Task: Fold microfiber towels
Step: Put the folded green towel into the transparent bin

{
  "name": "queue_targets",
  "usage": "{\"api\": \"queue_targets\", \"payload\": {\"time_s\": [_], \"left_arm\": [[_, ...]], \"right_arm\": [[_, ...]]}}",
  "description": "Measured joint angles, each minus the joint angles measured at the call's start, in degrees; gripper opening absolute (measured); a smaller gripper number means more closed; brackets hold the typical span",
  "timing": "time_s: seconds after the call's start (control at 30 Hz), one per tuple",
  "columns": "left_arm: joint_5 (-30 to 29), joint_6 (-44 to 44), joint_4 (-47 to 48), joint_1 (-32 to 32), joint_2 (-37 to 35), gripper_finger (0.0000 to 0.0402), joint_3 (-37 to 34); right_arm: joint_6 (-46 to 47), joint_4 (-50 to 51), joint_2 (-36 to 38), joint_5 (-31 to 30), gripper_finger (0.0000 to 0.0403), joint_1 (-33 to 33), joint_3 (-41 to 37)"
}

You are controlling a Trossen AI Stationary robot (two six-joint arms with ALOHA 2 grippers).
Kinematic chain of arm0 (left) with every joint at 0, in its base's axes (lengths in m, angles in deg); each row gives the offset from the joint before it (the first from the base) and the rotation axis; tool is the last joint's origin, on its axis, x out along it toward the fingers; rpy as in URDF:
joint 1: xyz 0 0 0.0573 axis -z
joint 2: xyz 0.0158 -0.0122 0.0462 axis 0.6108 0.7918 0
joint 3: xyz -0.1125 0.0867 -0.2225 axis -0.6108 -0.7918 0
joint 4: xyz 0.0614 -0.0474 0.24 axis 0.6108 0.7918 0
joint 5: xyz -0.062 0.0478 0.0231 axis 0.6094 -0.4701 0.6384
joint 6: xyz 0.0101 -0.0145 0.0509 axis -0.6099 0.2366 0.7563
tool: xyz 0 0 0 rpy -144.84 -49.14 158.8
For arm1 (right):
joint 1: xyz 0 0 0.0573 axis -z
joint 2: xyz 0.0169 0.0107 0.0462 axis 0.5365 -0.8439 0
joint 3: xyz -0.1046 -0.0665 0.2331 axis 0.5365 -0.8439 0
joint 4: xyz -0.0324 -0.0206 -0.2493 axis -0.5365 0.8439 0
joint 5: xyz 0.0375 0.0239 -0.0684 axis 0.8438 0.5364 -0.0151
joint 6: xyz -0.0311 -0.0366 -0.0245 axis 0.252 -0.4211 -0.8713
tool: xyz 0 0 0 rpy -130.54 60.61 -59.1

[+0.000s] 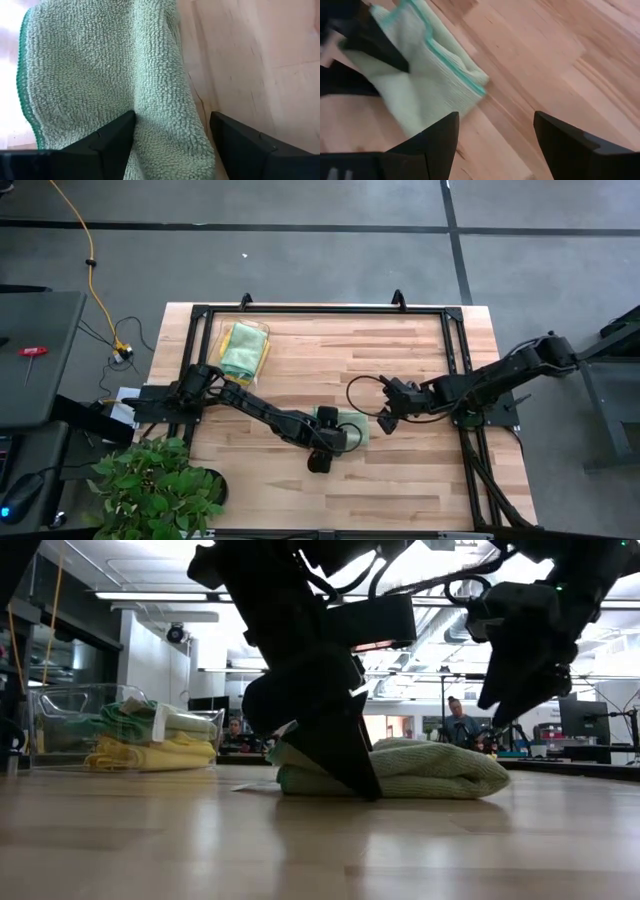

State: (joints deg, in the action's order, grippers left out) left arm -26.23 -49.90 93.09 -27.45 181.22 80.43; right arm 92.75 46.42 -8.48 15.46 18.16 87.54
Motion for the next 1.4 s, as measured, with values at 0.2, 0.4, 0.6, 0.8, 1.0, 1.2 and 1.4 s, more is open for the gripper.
{"api": "queue_targets", "payload": {"time_s": [0.2, 0.4, 0.6, 0.8, 1.0, 1.2, 1.4], "left_arm": [[1.0, -0.4, -0.1, 0.0, 0.1, 0.0225, -0.1], [0.9, -2.1, 0.0, -0.1, 0.1, 0.0222, -0.2], [1.0, -2.1, 0.0, -0.1, 0.1, 0.0223, -0.2], [1.0, -2.2, 0.0, -0.1, 0.1, 0.0223, -0.2], [1.0, -2.2, 0.0, -0.1, 0.1, 0.0223, -0.2], [0.9, -2.2, 0.0, -0.1, 0.1, 0.0223, -0.2], [0.9, -2.2, 0.0, -0.1, 0.1, 0.0223, -0.2]], "right_arm": [[0.1, -1.9, -0.9, 0.4, 0.025, 0.0, 0.0], [0.0, -1.8, -1.3, 0.6, 0.025, 0.0, 0.0], [0.0, -1.9, -1.3, 0.6, 0.025, 0.0, 0.0], [0.1, -1.9, -1.3, 0.6, 0.025, 0.0, 0.0], [0.1, -1.9, -1.3, 0.6, 0.025, 0.0, 0.0], [0.1, -1.9, -1.3, 0.6, 0.025, 0.0, 0.0], [0.1, -1.9, -1.3, 0.6, 0.025, 0.0, 0.0]]}}
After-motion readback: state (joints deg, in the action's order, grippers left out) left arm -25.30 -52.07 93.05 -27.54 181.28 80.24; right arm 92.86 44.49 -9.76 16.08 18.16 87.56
